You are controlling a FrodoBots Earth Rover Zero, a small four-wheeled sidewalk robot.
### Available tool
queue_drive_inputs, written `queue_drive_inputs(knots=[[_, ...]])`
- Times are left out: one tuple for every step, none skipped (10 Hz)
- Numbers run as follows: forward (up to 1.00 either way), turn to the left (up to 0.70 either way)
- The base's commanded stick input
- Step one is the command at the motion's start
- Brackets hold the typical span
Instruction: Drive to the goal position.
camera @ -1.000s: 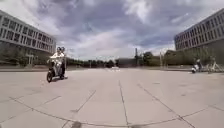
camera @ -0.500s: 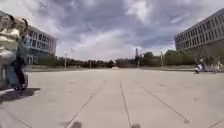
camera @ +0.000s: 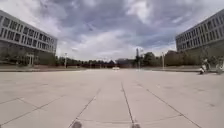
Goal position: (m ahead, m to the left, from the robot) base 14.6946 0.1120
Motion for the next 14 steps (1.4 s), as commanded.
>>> queue_drive_inputs(knots=[[0.70, 0.00], [0.70, 0.01], [0.70, 0.00], [0.70, 0.01], [0.70, 0.02], [0.70, 0.00], [0.70, 0.02], [0.70, 0.01], [0.70, 0.00], [0.70, 0.00], [0.70, 0.00], [0.70, 0.01], [0.70, 0.02], [0.70, 0.01]])
